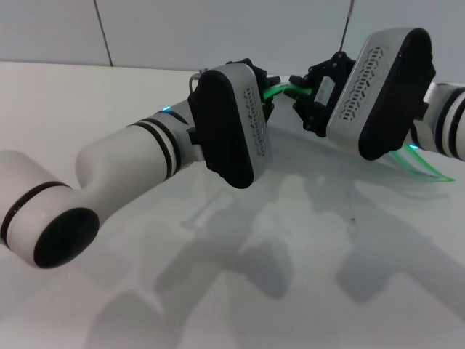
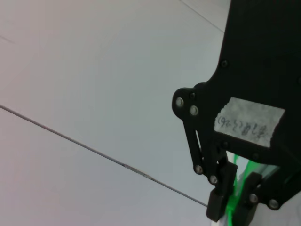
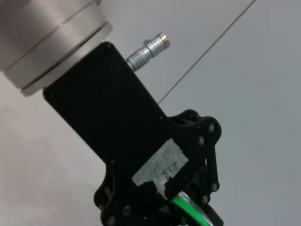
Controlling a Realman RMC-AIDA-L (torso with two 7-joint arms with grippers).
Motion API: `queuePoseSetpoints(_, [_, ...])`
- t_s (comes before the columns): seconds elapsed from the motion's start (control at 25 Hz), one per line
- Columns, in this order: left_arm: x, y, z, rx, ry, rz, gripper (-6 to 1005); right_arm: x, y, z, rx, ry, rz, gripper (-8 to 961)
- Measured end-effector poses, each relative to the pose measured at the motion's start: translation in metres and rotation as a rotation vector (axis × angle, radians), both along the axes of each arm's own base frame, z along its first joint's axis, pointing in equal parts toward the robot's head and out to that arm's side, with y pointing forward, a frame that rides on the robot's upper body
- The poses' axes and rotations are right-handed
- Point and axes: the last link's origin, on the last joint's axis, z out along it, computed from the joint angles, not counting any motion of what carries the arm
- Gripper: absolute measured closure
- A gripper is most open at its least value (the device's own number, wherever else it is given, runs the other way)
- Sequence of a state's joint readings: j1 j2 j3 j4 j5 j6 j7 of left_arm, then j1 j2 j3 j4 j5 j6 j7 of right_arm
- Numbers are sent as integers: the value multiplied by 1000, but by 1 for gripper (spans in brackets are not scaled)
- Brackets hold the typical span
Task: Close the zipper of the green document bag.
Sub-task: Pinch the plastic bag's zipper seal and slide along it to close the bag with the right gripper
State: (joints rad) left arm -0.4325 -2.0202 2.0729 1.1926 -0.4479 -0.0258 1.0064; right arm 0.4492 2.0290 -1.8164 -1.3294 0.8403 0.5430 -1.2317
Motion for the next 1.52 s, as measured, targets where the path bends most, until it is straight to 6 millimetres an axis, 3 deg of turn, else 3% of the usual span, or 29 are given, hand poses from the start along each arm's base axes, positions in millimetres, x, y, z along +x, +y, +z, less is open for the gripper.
queuePoseSetpoints(0.24, [0,0,0,0,1,0,947,2,1,2,12,7,-9,768])
queuePoseSetpoints(0.28, [-3,-1,1,1,1,5,947,3,2,3,17,7,-10,852])
queuePoseSetpoints(0.8, [-8,0,4,10,2,20,946,13,6,7,32,3,-43,868])
queuePoseSetpoints(1.24, [-14,0,24,68,-16,33,947,35,19,22,116,-37,-113,867])
queuePoseSetpoints(1.52, [-16,-1,27,75,-23,38,946,41,22,25,140,-34,-130,870])
